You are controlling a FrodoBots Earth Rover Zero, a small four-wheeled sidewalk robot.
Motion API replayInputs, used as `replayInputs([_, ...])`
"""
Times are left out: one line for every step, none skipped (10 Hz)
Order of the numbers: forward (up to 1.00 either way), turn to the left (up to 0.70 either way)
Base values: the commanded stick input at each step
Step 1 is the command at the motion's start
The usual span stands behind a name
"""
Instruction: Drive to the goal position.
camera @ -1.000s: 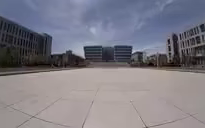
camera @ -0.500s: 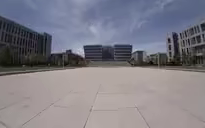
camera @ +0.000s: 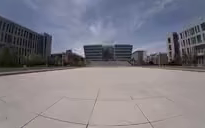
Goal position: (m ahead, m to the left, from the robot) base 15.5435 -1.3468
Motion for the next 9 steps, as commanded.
replayInputs([0.7, 0.0])
replayInputs([0.7, 0.0])
replayInputs([0.7, 0.0])
replayInputs([0.7, 0.0])
replayInputs([0.7, 0.0])
replayInputs([0.7, 0.0])
replayInputs([0.7, 0.0])
replayInputs([0.7, 0.0])
replayInputs([0.7, 0.0])
